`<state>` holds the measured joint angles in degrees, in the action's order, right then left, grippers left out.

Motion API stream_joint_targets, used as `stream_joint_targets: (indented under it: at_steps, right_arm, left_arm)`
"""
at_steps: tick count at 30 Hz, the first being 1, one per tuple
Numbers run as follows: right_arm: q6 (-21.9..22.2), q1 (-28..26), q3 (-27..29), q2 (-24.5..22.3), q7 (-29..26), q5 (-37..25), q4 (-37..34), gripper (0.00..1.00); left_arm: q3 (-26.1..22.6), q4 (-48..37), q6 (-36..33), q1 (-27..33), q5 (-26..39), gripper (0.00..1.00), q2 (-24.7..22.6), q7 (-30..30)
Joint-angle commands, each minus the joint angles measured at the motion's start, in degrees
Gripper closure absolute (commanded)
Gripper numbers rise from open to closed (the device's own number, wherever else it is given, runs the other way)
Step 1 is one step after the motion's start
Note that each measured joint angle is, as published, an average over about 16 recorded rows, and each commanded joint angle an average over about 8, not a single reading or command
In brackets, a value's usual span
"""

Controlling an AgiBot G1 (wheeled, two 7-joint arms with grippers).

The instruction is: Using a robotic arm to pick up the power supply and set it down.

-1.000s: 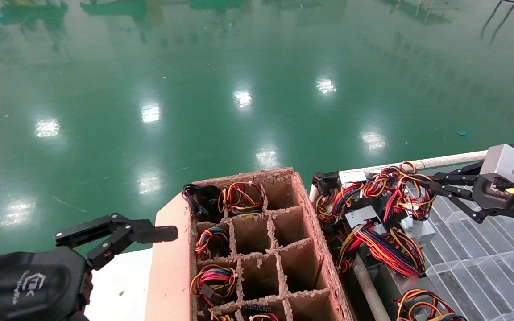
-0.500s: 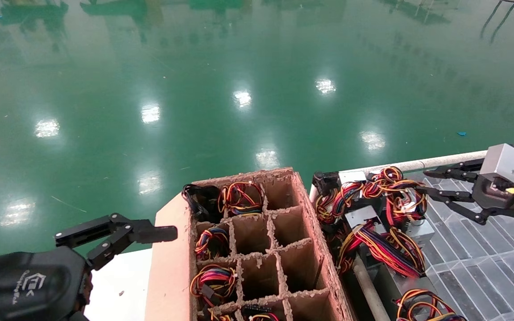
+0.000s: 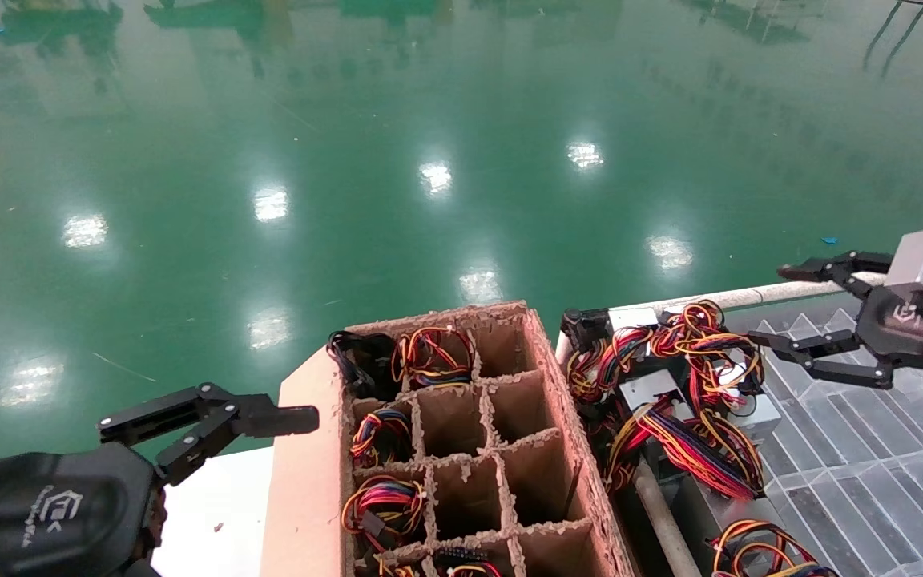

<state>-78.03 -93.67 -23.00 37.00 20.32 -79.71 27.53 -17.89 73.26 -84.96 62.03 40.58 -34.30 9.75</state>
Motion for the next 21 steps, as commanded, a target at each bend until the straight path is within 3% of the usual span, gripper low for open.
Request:
stream_joint_targets:
  at_steps: [1, 8, 21]
  right_arm:
    - [-0.3, -0.3, 0.3, -0.1, -0.3, 0.4, 0.1, 0.00]
    - [-0.8, 0.8, 1.0, -0.2, -1.8, 2.5, 1.5, 0.00]
    - [-2.3, 7.7, 2.3, -0.6, -8.3, 10.4, 11.3, 0.00]
  left_arm:
    - [0.0, 0.0, 0.0, 0.0, 0.0, 0.00, 0.0, 0.0]
    - [0.0, 0.0, 0.0, 0.0, 0.0, 0.00, 0.0, 0.0]
    - [0.0, -0.1, 0.0, 0.0, 0.0, 0.00, 0.0, 0.0]
